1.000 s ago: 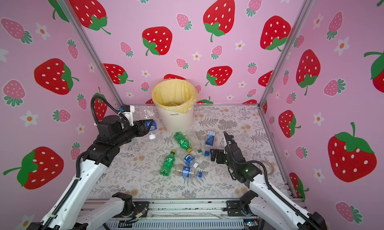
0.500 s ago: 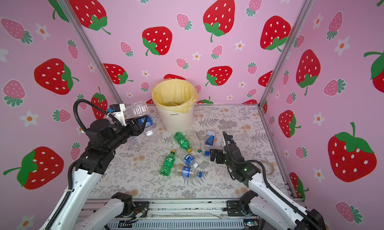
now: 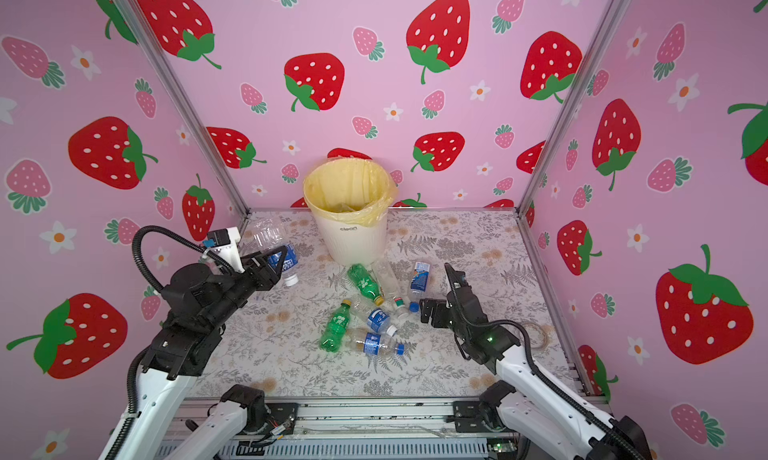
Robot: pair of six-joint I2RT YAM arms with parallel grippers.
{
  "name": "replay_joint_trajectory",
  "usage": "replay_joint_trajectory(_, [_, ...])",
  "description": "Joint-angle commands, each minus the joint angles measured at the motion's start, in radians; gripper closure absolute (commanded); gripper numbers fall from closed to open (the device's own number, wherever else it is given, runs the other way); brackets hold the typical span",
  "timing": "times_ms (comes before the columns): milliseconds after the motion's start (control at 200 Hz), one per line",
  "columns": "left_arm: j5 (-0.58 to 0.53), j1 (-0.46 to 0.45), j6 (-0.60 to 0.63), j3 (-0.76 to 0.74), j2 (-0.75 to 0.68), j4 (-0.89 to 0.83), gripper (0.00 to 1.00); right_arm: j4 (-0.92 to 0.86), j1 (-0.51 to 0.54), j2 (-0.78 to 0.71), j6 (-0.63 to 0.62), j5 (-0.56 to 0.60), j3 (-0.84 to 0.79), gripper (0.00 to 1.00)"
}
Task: Throw the plastic bottles in the bin
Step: 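Lift the clear bottle with the left gripper and carry it over the bin, then open the left gripper over the bin to drop the bottle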
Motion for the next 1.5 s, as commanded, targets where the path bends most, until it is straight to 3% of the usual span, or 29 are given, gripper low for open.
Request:
replay_joint_trajectory(0, [-0.016,0.006,-0.004,0.082,0.066,0.024,0.44,0.013,-0.004,0.001,-0.002,0.008,0.006,0.01])
replay_joint_trajectory(240, [0.039,0.003,-0.008,0.404,0.389,0.047,0.45,0.015,-0.005,-0.007,0.001,0.011,-0.002,0.01])
replay_joint_trajectory(365, [0.075,-0.006,-0.034,0.647,0.624,0.025,0.41,0.017,-0.005,-0.015,0.002,0.014,-0.006,0.01])
replay_joint_trajectory(470, [0.108,-0.021,0.0,0.93,0.852,-0.117,0.21,0.008,-0.005,-0.02,0.001,0.016,0.0,0.01])
replay_joint_trajectory(530, [0.093,-0.023,0.012,1.097,0.967,-0.239,0.0,0.005,-0.005,-0.027,0.001,0.016,0.001,0.01])
replay_joint_trajectory(630, [0.071,-0.021,0.03,1.246,1.047,-0.35,0.01,-0.006,-0.005,-0.042,0.002,0.019,0.003,0.01])
replay_joint_trajectory(920, [0.004,-0.018,0.069,0.982,0.807,-0.194,0.01,-0.017,-0.007,-0.048,-0.003,0.036,0.001,0.01])
replay_joint_trajectory(1496, [0.006,0.023,0.101,0.521,0.547,-0.281,0.01,0.015,-0.008,0.011,-0.006,0.008,0.0,0.01])
